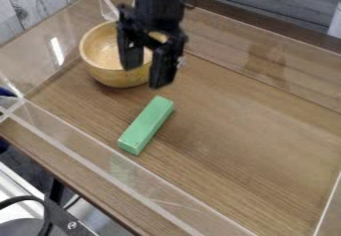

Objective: Put the green block in the brown bowl

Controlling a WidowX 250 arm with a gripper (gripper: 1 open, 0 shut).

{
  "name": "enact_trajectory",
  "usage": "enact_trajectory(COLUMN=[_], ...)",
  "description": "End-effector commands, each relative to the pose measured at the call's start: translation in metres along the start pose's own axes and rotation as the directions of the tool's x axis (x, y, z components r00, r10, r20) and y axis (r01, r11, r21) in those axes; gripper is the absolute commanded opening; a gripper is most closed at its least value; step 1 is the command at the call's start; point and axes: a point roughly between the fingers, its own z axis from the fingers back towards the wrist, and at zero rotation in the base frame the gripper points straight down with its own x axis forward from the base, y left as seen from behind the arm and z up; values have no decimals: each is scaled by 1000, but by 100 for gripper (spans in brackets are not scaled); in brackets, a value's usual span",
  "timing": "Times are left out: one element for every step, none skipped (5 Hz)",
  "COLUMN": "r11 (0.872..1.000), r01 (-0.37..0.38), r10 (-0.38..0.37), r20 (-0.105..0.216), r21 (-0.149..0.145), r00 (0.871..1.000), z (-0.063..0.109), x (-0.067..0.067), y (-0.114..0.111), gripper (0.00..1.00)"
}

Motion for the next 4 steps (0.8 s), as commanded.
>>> enact_trajectory(r11=[999,1000,1000,1000], r01=[33,28,7,11], r10=[-33,-28,-7,-11], r20=[71,55,50,61], r21=[-2,-6,-10,14], r00=[997,998,999,998], z=[-17,-34,-41,-43], x=[-13,-22,-22,-18], y=[-2,-5,-8,-10], gripper=[100,100,100,100])
